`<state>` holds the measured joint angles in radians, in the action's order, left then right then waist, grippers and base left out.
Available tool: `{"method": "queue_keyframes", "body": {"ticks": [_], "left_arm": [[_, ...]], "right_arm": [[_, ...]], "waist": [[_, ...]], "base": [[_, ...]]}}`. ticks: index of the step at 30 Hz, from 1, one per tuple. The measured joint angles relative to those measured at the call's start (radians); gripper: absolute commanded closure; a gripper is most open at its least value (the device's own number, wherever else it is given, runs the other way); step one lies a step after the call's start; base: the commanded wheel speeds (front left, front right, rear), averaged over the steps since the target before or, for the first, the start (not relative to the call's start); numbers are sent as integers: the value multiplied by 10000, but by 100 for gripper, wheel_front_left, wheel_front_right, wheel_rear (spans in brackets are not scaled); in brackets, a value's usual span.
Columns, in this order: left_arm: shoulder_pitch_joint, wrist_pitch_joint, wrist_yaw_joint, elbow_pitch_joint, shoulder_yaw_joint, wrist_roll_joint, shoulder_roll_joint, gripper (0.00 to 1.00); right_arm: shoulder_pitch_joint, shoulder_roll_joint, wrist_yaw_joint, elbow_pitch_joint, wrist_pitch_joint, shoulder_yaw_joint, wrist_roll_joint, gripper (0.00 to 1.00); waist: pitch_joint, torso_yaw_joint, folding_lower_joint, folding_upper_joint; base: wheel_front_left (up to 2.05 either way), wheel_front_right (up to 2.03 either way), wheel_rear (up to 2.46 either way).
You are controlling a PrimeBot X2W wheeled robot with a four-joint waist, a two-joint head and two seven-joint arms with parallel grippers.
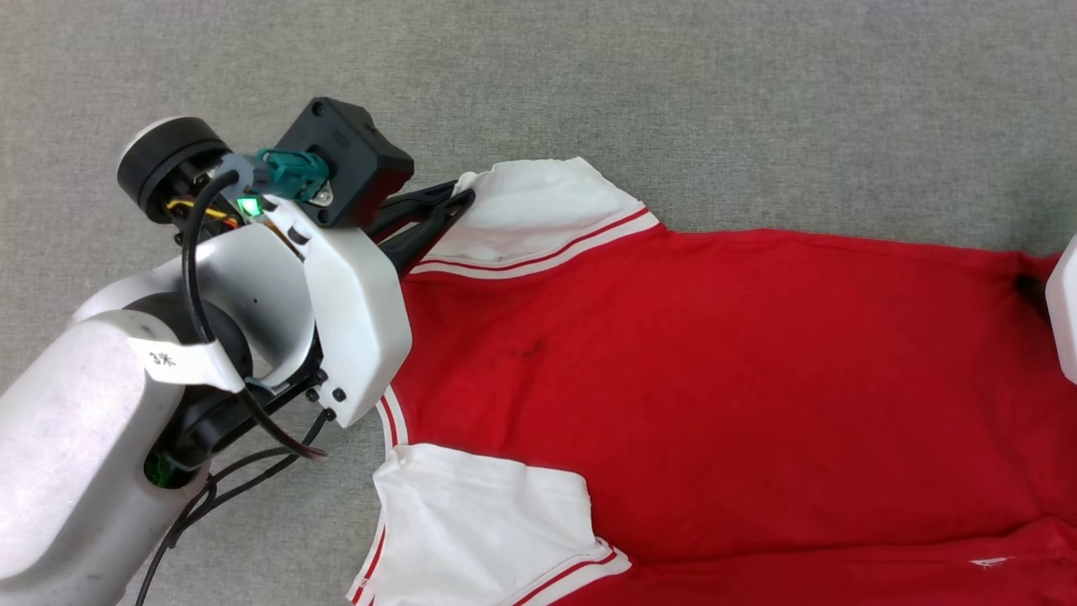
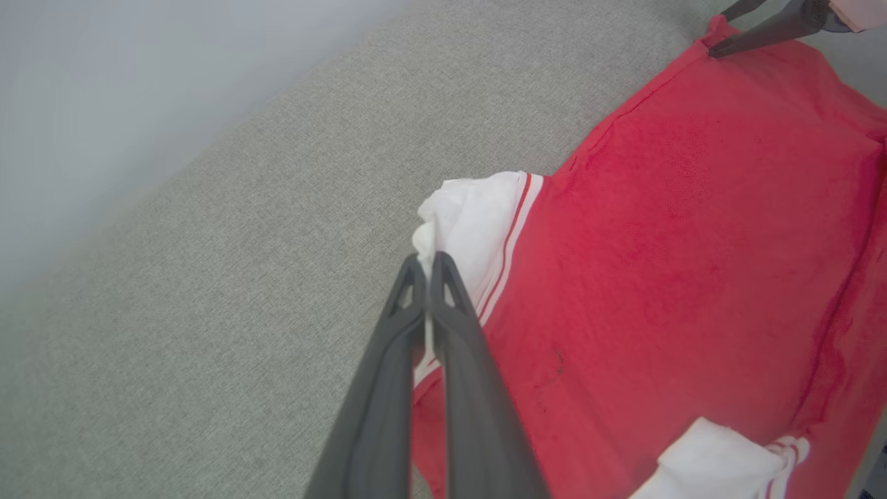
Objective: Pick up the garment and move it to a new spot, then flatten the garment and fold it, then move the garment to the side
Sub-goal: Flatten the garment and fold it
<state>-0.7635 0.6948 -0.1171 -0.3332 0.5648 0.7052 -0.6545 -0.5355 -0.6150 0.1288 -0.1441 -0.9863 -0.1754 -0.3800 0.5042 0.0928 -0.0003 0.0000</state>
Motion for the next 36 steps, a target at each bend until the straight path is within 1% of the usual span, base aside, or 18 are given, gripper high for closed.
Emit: {"method": "queue_keyframes", "body": {"ticks": [1, 2, 6, 10, 15, 19, 22, 24, 27, 34, 36], "left_arm": [[35, -40, 19, 13, 10, -10, 10, 100], [52, -104, 25, 46, 6, -12, 17, 100], [230, -343, 44, 267, -2, -12, 59, 100], [532, -650, 132, 485, -63, -8, 50, 100], [1174, -909, 318, 560, -144, 100, -65, 100], [1743, -1041, 510, 430, -199, 207, -236, 100], [2253, -1120, 688, 255, -238, 305, -368, 100], [2644, -1112, 759, 109, -245, 382, -579, 100], [3213, -1114, 1014, -146, -257, 407, -796, 100], [4745, -1093, 1361, -616, -15, 637, -1235, 100], [5215, -1126, 1459, -679, 77, 698, -1281, 100]], "right_arm": [[0, -36, 0, -56, -13, -29, -36, 56], [0, -67, 0, -104, -13, -38, -84, 100], [2, 44, 4, -249, 337, -157, -176, 100], [37, 211, 4, -449, 742, -10, -307, 100], [440, 518, 8, -424, 1252, 414, -802, 100], [959, 491, 21, -203, 1684, 717, -924, 100], [1466, 370, 21, 213, 2082, 811, -1191, 100], [1857, 332, 21, 431, 2280, 951, -1327, 100], [2469, 251, 21, 717, 2571, 1231, -1407, 100], [4051, 370, 21, 1436, 3016, 1624, -1793, 100], [4523, 422, 21, 1584, 3043, 1680, -1879, 100]], "waist": [[18, 41, 0, 0], [23, 74, 0, 0], [-132, 115, 0, 0], [-472, 68, 1, 0], [-1072, -43, 2, 0], [-1606, -125, 2, 0], [-2005, -159, 2, 0], [-2249, -166, 2, 0], [-2577, -161, 2, 0], [-3183, -90, 1, 0], [-3266, -77, 1, 0]], "base": [[0, 0, 0], [0, 0, 0], [0, 0, 0], [0, 0, 0], [0, 0, 0], [0, 0, 0], [0, 0, 0], [0, 0, 0], [0, 0, 0], [0, 0, 0], [0, 0, 0]]}}
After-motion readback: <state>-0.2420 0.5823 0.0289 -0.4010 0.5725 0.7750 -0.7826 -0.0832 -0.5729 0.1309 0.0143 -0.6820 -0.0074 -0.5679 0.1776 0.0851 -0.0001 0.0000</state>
